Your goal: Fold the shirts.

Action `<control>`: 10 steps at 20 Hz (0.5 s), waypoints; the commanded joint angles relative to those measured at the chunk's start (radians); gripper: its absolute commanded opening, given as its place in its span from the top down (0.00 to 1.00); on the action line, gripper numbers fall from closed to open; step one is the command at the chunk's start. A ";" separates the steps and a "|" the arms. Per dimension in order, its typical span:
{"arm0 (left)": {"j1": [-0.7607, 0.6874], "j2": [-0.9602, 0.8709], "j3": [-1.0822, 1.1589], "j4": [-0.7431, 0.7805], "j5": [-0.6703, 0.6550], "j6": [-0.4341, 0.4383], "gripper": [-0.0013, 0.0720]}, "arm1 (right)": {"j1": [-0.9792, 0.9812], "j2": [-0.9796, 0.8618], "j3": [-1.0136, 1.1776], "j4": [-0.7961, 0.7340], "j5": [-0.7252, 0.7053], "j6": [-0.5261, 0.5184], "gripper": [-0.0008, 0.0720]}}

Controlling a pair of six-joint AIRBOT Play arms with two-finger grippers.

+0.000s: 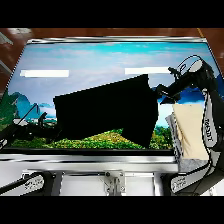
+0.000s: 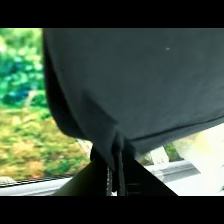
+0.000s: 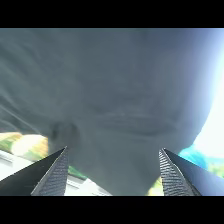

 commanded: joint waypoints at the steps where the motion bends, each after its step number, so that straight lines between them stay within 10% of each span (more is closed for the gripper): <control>1: -0.008 0.001 0.000 -0.009 -0.014 0.014 0.92 | -0.005 0.000 -0.022 -0.091 0.045 0.003 0.08; 10: -0.008 0.002 0.003 -0.010 -0.015 0.028 0.92 | -0.043 -0.002 -0.219 -0.071 -0.116 0.040 0.08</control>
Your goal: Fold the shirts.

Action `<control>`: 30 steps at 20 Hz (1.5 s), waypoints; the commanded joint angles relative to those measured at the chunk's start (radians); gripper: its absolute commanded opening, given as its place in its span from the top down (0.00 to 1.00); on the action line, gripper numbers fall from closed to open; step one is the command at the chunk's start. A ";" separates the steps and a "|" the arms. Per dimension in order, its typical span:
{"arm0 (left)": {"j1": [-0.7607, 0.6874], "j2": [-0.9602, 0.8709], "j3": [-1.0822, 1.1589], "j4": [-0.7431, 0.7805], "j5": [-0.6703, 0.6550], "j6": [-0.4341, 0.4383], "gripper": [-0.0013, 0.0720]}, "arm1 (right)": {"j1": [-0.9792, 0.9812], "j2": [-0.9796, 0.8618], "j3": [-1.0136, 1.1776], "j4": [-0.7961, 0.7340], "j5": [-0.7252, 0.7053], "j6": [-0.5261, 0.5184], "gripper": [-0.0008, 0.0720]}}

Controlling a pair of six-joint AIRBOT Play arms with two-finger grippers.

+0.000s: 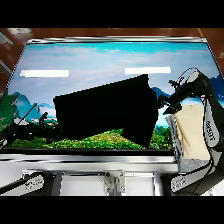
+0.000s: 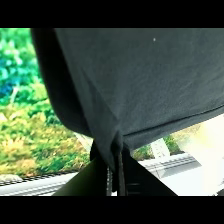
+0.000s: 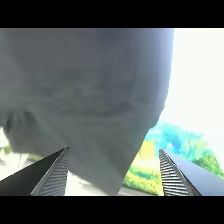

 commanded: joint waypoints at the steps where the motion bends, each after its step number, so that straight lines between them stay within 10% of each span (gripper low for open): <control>1: 0.000 0.001 0.001 0.000 -0.002 0.003 0.92 | -0.003 -0.010 -0.062 -0.004 -0.081 0.026 0.08; 10: 0.000 0.001 0.002 0.000 0.000 0.004 0.92 | 0.021 -0.084 -0.068 0.021 -0.122 0.038 0.09; 11: 0.000 0.001 0.002 0.000 0.000 0.004 0.92 | 0.033 -0.092 -0.068 0.019 -0.121 0.038 0.15; 14: 0.000 0.005 0.005 0.000 0.008 0.030 0.92 | 0.055 -0.090 -0.067 0.021 -0.130 0.035 0.77; 16: 0.001 0.031 0.036 0.004 0.034 0.032 0.92 | 0.054 -0.040 -0.067 0.030 -0.132 0.020 0.89; 23: 0.003 0.322 0.614 0.009 0.090 0.030 0.92 | 0.055 0.374 0.184 0.116 -0.159 -0.145 0.90; 30: 0.002 0.516 1.330 0.163 0.238 0.028 0.93 | 0.055 0.834 0.520 0.084 -0.535 -0.067 0.90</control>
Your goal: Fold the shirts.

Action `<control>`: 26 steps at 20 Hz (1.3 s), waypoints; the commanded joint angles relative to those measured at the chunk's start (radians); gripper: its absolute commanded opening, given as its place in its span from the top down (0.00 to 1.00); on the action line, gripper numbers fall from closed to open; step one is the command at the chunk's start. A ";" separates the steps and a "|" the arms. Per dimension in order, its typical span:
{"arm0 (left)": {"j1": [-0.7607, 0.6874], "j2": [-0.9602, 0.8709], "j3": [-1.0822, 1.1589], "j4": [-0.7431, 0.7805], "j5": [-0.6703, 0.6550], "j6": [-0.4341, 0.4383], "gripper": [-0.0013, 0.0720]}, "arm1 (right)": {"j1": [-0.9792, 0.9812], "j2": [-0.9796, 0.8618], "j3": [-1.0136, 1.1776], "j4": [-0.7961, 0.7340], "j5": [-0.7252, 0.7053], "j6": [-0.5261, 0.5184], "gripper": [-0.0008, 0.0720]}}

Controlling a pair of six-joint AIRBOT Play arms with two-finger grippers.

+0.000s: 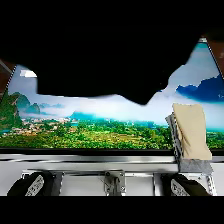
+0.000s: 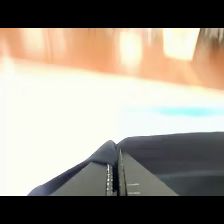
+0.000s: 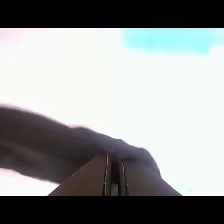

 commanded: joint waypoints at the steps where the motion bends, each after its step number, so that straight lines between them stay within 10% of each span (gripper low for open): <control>1: 0.000 0.094 0.274 0.095 0.042 -0.019 0.92 | 0.000 0.216 0.113 -0.047 -0.158 0.072 0.90; 7: 0.000 0.261 0.296 0.341 -0.241 -0.241 0.93 | 0.000 0.390 0.113 -0.071 0.010 0.148 0.90; 12: 0.000 0.276 0.270 0.451 -0.534 -0.245 0.92 | 0.000 0.388 0.113 -0.112 0.178 0.211 0.90; 19: 0.000 0.244 -0.111 0.465 -0.511 -0.183 0.92 | 0.000 0.167 0.061 -0.165 0.644 0.280 0.90; 26: 0.000 -0.055 -0.475 0.441 -0.255 -0.181 0.92 | 0.001 -0.182 -0.365 -0.135 0.237 0.223 0.90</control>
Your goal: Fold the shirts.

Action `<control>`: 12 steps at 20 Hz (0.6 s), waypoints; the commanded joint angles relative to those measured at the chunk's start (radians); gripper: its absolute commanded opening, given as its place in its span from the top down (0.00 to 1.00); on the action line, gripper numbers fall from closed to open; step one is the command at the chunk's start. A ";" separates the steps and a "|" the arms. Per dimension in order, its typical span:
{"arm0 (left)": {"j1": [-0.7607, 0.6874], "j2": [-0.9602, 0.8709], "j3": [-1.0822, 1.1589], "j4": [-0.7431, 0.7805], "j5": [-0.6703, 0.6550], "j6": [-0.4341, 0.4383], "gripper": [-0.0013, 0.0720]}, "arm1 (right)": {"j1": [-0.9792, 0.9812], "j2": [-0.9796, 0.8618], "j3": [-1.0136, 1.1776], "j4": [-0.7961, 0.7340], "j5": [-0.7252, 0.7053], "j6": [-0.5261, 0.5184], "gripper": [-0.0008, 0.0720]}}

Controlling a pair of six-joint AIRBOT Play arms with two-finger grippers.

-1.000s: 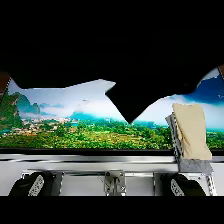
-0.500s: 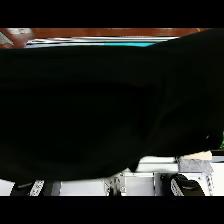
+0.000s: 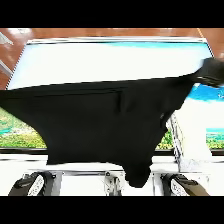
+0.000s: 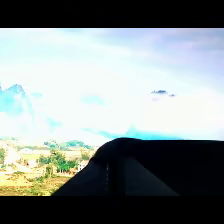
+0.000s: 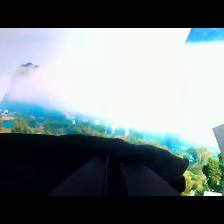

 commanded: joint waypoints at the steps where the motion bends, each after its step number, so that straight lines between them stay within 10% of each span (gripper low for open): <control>1: 0.001 -0.215 -0.110 -0.031 0.182 0.007 0.92 | -0.001 -0.210 -0.153 0.019 -0.255 -0.040 0.90; 8: -0.001 -0.628 -0.044 -0.342 0.578 0.008 0.92 | 0.000 -0.526 -0.153 0.236 -0.812 -0.164 0.90; 12: -0.031 -0.729 -0.043 -0.367 0.737 0.008 0.92 | 0.002 -0.599 -0.153 0.241 -0.873 -0.164 0.90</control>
